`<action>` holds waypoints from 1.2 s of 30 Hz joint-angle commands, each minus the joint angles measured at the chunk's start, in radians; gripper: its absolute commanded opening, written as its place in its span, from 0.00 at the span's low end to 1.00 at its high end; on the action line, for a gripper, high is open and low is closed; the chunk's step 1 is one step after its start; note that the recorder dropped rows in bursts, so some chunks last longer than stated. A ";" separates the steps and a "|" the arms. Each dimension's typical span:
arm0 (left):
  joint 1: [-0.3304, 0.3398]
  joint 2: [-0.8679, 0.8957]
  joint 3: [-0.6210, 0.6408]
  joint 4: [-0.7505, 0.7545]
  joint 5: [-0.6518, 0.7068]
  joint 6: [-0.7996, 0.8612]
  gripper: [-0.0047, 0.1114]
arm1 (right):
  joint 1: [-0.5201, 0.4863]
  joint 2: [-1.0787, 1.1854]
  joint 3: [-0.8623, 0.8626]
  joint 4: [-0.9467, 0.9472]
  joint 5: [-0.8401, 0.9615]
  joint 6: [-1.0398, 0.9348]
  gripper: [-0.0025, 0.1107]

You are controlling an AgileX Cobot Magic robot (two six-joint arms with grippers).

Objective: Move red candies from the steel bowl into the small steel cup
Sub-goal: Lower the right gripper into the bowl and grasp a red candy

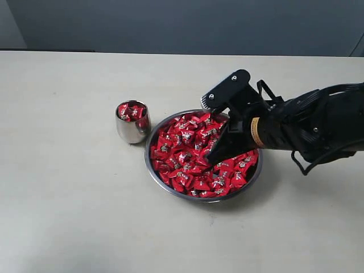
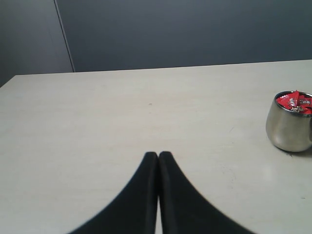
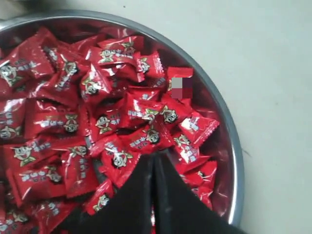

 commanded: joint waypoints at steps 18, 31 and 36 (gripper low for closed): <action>0.001 -0.004 0.004 -0.003 -0.002 -0.002 0.04 | -0.003 0.059 -0.004 -0.005 -0.350 -0.010 0.10; 0.001 -0.004 0.004 -0.003 -0.002 -0.002 0.04 | -0.003 0.059 -0.004 -0.005 -0.306 -0.012 0.36; 0.001 -0.004 0.004 -0.003 -0.002 -0.002 0.04 | -0.003 0.059 -0.004 0.012 -0.316 -0.012 0.36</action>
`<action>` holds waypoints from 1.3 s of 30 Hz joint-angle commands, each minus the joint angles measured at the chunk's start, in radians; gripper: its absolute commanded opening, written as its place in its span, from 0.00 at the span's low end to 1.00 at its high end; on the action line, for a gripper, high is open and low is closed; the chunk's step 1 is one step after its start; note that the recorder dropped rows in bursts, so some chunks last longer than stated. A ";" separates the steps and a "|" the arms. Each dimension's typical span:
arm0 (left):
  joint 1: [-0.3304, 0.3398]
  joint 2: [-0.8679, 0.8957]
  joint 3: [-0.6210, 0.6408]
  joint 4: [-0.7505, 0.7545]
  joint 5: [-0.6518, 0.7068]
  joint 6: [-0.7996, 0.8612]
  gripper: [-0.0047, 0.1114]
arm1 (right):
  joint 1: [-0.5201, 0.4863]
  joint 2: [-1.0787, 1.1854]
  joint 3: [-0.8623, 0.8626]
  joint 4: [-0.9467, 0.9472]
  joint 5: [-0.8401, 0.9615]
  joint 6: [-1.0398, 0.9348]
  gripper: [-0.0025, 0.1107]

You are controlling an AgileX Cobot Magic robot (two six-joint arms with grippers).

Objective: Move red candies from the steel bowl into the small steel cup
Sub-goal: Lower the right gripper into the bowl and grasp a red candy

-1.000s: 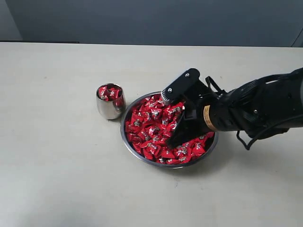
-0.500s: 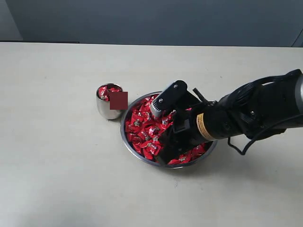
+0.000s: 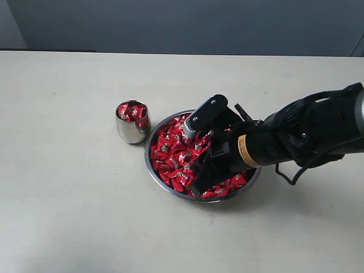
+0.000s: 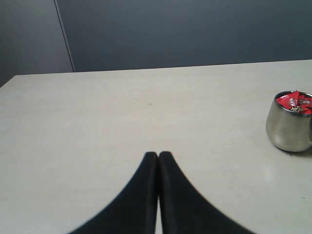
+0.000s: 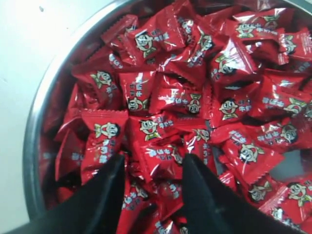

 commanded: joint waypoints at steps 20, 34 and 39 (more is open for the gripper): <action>0.001 -0.004 0.004 -0.003 -0.002 -0.002 0.04 | -0.003 0.093 -0.051 0.021 -0.008 -0.005 0.36; 0.001 -0.004 0.004 -0.003 -0.002 -0.002 0.04 | -0.003 0.102 -0.054 0.021 -0.002 -0.003 0.35; 0.001 -0.004 0.004 -0.003 -0.002 -0.002 0.04 | -0.003 0.102 -0.054 0.024 0.025 -0.001 0.02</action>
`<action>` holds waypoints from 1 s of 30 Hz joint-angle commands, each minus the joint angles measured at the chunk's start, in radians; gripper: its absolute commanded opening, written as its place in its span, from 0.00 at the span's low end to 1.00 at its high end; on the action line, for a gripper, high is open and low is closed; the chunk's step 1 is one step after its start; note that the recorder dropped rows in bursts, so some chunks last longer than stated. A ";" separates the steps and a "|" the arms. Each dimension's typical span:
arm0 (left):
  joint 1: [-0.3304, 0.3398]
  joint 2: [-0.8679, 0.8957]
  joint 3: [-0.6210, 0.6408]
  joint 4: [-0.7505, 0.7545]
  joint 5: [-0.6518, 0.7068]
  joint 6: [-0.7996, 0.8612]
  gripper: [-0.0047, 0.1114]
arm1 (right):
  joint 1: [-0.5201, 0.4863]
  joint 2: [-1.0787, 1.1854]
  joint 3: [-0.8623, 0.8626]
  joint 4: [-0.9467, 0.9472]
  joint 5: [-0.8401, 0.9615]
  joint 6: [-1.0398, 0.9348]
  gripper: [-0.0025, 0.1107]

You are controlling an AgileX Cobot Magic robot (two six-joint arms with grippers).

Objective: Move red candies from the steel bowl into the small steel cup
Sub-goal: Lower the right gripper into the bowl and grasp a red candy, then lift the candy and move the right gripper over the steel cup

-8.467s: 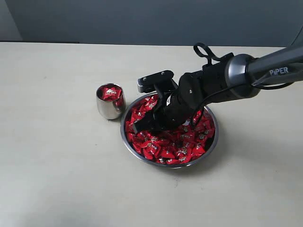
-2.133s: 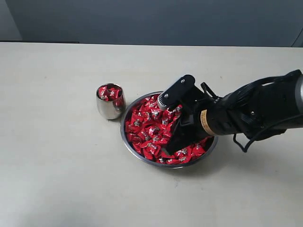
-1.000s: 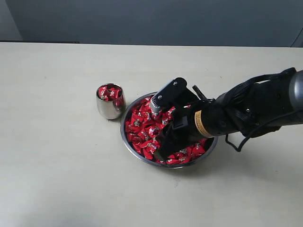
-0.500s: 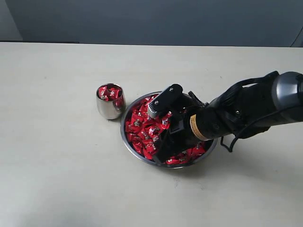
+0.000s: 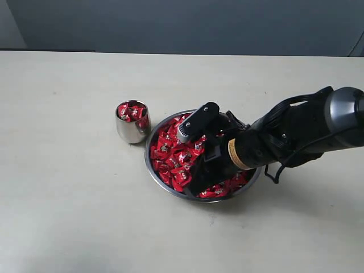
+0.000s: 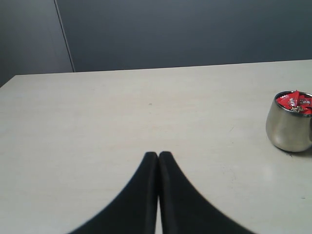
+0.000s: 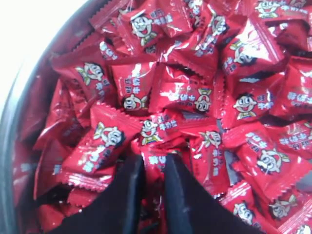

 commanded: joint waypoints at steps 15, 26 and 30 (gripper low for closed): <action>0.001 -0.004 0.004 -0.003 -0.002 -0.002 0.04 | -0.003 -0.071 -0.006 0.005 0.093 -0.003 0.02; 0.001 -0.004 0.004 -0.003 -0.002 -0.002 0.04 | -0.003 -0.221 -0.006 0.026 0.186 -0.003 0.01; 0.001 -0.004 0.004 -0.003 -0.002 -0.002 0.04 | -0.003 -0.235 -0.018 0.026 0.250 -0.005 0.01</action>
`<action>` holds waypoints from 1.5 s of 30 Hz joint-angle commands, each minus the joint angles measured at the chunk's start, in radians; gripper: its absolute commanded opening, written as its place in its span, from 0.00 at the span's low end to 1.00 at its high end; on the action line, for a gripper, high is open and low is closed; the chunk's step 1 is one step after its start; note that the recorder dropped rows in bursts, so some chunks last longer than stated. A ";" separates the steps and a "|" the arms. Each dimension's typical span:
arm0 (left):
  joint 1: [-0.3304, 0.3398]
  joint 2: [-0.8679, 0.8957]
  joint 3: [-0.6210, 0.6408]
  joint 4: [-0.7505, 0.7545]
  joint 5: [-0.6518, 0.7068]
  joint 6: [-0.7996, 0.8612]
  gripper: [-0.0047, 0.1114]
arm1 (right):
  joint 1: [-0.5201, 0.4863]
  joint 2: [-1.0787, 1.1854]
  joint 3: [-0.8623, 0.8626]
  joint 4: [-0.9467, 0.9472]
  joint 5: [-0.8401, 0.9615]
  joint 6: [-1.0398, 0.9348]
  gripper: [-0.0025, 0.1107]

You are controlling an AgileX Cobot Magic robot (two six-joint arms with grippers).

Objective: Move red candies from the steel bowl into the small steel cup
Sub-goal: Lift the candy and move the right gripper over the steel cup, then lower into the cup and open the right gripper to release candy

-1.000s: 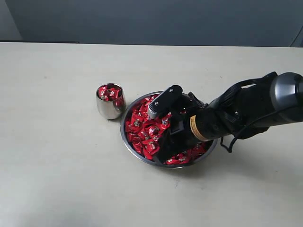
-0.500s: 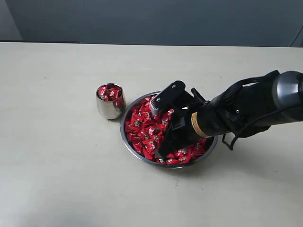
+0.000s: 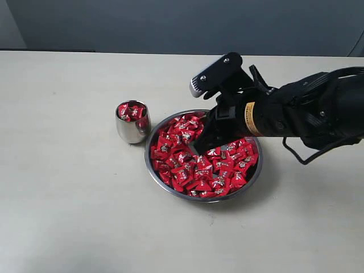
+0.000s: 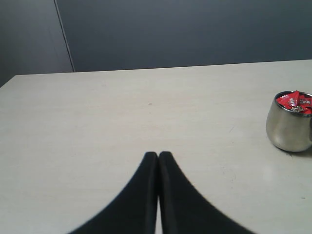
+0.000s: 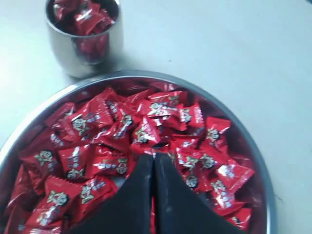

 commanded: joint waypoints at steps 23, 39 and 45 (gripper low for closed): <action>0.001 -0.004 0.004 -0.003 -0.002 -0.002 0.04 | -0.005 0.256 -0.410 -0.001 -0.139 -0.007 0.01; 0.001 -0.004 0.004 -0.003 -0.002 -0.002 0.04 | -0.005 0.381 -0.536 -0.007 -0.333 -0.007 0.01; 0.001 -0.004 0.004 -0.003 -0.002 -0.002 0.04 | -0.005 0.427 -0.569 -0.007 -0.384 -0.007 0.01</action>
